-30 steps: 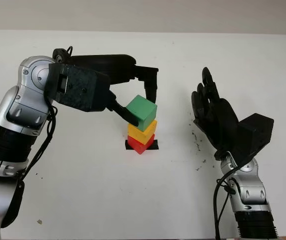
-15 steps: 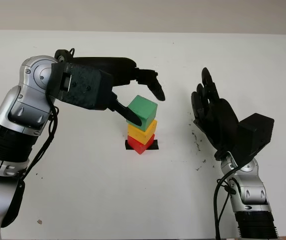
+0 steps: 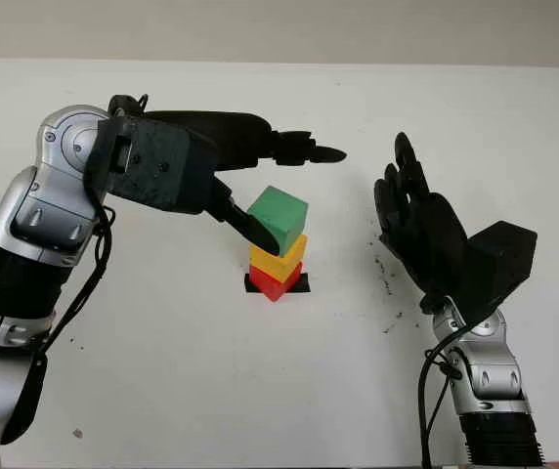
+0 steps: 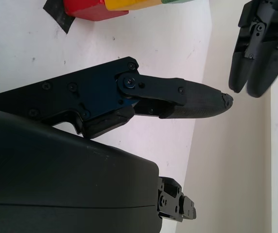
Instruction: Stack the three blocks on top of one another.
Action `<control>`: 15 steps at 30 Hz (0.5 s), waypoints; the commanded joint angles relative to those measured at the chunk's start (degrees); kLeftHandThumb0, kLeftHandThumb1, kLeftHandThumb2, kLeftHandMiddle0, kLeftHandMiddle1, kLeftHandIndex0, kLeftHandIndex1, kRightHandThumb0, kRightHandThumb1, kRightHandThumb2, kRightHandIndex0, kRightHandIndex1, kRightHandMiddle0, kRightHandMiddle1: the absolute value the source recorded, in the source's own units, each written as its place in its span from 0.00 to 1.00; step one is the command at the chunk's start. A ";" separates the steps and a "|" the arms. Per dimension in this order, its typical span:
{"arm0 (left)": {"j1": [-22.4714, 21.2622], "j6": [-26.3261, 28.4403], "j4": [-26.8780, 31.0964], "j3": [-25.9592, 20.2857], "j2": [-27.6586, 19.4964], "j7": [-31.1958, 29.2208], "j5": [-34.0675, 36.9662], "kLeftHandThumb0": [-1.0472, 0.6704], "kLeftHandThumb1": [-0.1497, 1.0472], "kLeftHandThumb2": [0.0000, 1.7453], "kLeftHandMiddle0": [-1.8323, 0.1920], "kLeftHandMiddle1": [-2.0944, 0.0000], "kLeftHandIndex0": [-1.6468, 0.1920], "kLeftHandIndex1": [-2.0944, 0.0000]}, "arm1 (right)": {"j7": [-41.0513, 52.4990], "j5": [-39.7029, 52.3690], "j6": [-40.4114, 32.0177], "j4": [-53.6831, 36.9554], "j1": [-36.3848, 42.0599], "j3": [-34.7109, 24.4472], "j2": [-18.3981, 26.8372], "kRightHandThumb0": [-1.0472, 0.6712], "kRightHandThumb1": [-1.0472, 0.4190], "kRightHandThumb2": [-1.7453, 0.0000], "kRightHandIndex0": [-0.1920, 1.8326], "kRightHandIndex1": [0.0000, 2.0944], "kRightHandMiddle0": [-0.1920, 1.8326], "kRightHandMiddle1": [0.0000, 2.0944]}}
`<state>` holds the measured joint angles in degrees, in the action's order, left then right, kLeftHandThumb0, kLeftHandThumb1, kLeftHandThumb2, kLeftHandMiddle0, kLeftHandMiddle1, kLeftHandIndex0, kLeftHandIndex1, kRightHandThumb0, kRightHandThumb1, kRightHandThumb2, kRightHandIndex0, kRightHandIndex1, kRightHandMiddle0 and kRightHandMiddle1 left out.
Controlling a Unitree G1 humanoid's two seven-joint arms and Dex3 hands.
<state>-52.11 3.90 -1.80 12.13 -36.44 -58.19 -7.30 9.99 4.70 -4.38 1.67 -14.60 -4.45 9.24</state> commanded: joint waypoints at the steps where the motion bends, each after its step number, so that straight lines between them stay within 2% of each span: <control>1: -0.70 2.49 0.46 -3.70 -0.60 -0.22 3.75 0.15 0.91 0.03 1.00 1.00 1.00 1.00 | -0.06 0.10 0.22 -0.36 -0.07 0.02 0.11 0.13 0.00 0.69 0.00 0.02 0.02 0.03; 3: 0.37 6.90 -0.01 -6.73 -0.69 -0.25 8.20 0.13 0.94 0.04 1.00 1.00 1.00 1.00 | -0.06 0.40 0.71 -0.09 -0.11 -0.13 -0.19 0.13 0.00 0.69 0.00 0.02 0.02 0.03; 5: 3.72 8.83 1.13 -10.78 -0.95 2.71 10.79 0.06 0.99 0.11 1.00 1.00 1.00 1.00 | 0.18 0.52 1.60 0.41 -0.21 -0.15 -0.23 0.14 0.00 0.69 0.00 0.02 0.02 0.03; 8: 11.58 5.53 3.98 -17.55 -0.07 11.24 11.66 0.03 1.00 0.28 1.00 1.00 1.00 1.00 | 0.39 0.80 1.75 0.71 -0.51 -0.22 -0.31 0.14 0.00 0.68 0.00 0.02 0.02 0.03; 10: 16.41 6.03 5.69 -21.96 2.87 17.40 14.06 0.04 1.00 0.36 1.00 1.00 1.00 1.00 | 0.93 1.22 1.99 0.97 -0.77 -0.33 -0.16 0.14 0.00 0.68 0.00 0.02 0.01 0.02; 13: 20.62 7.35 7.43 -25.52 7.01 24.30 17.84 0.07 1.00 0.41 1.00 1.00 1.00 1.00 | 1.61 1.48 2.92 1.89 -1.21 -0.50 0.24 0.14 0.00 0.67 0.00 0.01 0.01 0.02; 15: 22.71 5.28 7.14 -27.23 10.00 28.85 19.09 0.08 1.00 0.44 1.00 1.00 1.00 1.00 | 1.84 1.29 3.65 2.68 -1.59 -0.57 0.52 0.14 0.00 0.67 0.00 0.01 0.01 0.02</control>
<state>-30.18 10.48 4.32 -13.62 -28.25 -31.23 10.88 11.69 5.86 -1.79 3.90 -15.51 -4.63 9.24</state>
